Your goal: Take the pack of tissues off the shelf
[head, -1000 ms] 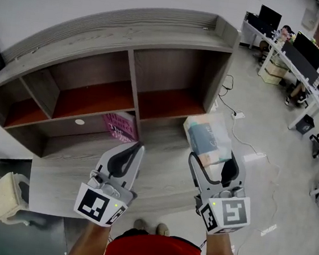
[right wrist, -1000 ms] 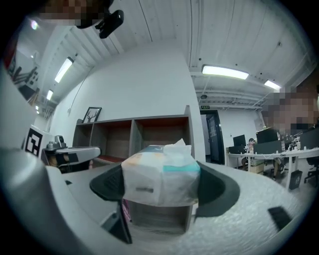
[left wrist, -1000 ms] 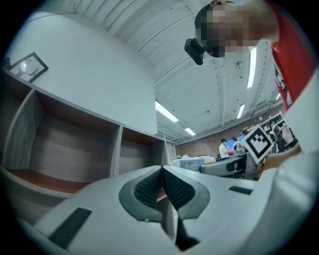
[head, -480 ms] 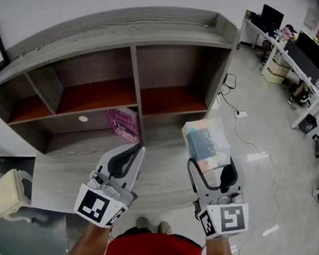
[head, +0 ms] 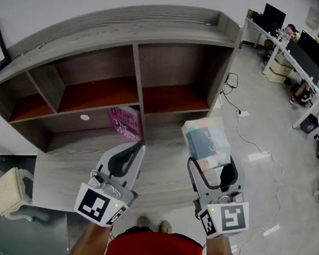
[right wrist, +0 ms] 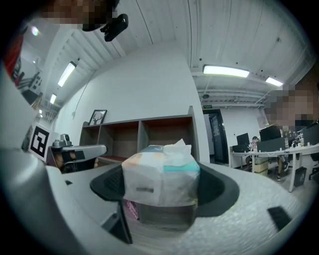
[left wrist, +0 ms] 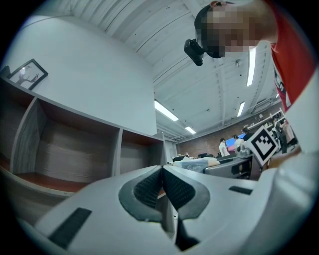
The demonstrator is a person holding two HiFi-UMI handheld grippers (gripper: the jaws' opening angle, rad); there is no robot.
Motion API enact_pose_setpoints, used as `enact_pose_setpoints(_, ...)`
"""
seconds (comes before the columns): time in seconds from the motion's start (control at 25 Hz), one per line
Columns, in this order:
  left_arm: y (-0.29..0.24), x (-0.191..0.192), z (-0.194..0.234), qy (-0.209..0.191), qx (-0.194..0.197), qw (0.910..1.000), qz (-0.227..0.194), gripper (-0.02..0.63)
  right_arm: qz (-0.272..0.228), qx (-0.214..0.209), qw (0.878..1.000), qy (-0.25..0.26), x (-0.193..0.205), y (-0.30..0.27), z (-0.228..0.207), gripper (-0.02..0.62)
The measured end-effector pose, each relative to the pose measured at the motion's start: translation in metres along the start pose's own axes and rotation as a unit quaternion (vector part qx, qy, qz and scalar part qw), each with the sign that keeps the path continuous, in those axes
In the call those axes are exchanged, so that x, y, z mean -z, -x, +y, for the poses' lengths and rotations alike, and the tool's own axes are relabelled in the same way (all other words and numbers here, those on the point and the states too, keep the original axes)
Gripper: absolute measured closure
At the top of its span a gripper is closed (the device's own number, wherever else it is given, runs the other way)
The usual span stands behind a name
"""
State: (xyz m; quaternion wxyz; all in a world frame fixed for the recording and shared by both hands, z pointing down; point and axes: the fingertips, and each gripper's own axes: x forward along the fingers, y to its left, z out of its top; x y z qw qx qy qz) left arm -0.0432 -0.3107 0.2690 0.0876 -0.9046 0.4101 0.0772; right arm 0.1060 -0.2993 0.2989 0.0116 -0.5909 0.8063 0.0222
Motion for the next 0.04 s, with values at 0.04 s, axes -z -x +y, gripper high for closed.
enact_pose_setpoints(0.04,-0.0002,0.0001,0.0003,0.0,0.0,1.0,0.0,0.598,0.0,0.0,1.0,0.0,-0.0003,-0.0005,0.0,0.202)
